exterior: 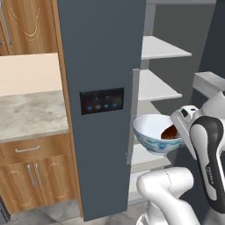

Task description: Place one of the steaks on the plate and the other in the bowl. Then place the bowl in the fridge.

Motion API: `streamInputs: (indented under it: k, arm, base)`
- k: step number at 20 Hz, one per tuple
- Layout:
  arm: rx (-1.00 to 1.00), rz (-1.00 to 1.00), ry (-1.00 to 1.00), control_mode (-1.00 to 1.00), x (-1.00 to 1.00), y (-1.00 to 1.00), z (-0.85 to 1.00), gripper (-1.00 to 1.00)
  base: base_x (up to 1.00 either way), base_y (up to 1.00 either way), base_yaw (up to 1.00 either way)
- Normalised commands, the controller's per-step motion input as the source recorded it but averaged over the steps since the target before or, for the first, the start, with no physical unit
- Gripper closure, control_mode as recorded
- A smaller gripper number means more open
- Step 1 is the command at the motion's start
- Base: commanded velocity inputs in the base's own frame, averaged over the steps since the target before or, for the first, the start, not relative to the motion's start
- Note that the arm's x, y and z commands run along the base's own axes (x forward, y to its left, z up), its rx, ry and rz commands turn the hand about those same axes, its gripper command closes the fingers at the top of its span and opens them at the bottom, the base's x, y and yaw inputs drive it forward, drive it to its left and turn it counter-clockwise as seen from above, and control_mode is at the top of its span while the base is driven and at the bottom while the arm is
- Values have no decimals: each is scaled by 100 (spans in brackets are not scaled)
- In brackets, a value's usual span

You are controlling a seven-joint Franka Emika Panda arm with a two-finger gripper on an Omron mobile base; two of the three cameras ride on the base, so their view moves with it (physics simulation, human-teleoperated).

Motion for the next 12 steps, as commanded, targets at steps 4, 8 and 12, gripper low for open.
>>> streamInputs:
  k: [4, 8, 12]
  arm:
    - [0, 0, 0, 100, 0, 0, 0, 100]
    - [0, 0, 0, 100, 0, 0, 0, 100]
    - [0, 0, 0, 100, 0, 0, 0, 100]
  base:
    - [35, -43, 0]
    - [31, -40, 0]
    - [38, -30, 0]
